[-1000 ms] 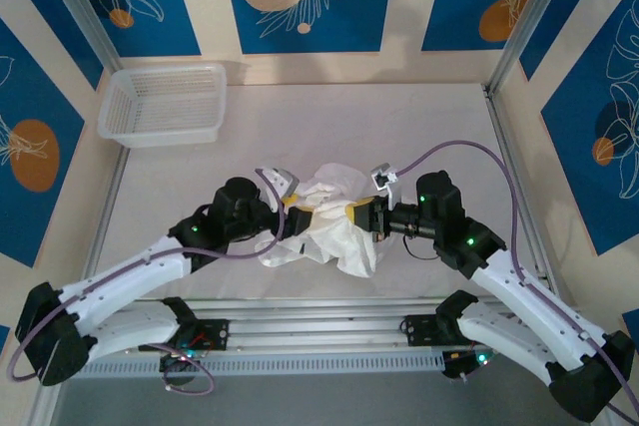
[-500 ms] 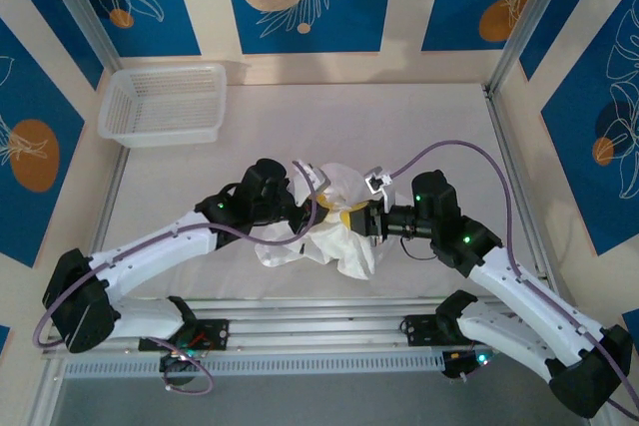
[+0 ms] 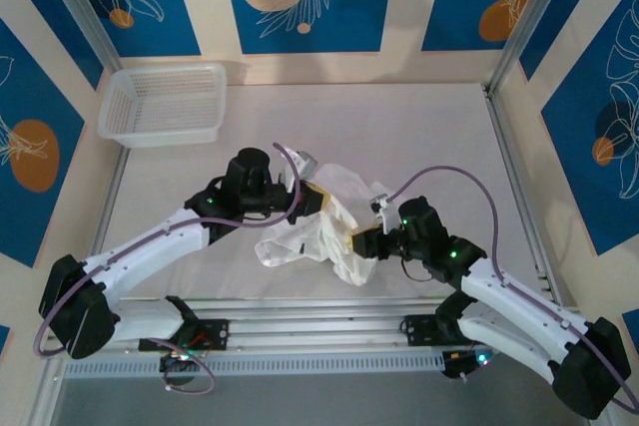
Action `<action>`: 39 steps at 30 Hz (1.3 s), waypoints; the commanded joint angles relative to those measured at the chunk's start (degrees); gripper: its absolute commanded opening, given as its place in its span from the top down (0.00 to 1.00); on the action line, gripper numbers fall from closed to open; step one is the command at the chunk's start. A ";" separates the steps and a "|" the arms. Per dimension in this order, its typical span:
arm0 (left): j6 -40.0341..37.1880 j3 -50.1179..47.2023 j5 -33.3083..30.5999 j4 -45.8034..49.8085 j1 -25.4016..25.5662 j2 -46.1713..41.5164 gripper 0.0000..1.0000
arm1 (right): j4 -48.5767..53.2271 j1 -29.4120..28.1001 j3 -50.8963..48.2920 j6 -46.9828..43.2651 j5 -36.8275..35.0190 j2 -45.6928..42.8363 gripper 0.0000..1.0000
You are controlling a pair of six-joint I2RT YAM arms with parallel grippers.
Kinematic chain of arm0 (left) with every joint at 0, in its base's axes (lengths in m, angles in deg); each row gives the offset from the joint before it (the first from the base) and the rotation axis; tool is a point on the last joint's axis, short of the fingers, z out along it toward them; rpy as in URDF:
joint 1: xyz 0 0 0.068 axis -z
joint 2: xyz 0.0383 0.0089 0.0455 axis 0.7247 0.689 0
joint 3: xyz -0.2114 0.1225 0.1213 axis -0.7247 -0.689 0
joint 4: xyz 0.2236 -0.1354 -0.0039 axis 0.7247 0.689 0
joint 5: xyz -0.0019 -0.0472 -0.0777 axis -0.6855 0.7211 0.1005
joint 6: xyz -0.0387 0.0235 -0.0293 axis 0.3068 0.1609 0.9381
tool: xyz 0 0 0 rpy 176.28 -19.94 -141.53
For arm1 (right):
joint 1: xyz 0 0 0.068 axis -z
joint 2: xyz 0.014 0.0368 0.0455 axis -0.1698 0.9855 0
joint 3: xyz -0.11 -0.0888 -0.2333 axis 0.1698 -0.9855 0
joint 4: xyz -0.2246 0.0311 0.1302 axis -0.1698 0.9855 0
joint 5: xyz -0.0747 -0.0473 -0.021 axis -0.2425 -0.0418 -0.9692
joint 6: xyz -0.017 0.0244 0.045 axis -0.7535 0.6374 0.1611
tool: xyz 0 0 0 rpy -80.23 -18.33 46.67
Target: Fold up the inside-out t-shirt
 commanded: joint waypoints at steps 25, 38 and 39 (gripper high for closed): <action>0.01 4.71 -8.81 5.62 -6.86 13.93 1.00 | -10.63 -2.49 12.12 8.27 16.19 -0.38 1.00; -0.59 -3.92 -8.22 0.65 -4.60 -6.82 0.63 | -3.30 11.71 11.36 21.26 15.87 0.01 1.00; -2.46 -3.97 -9.20 1.31 -1.86 -8.63 0.65 | -3.01 12.19 11.48 21.44 16.09 0.12 1.00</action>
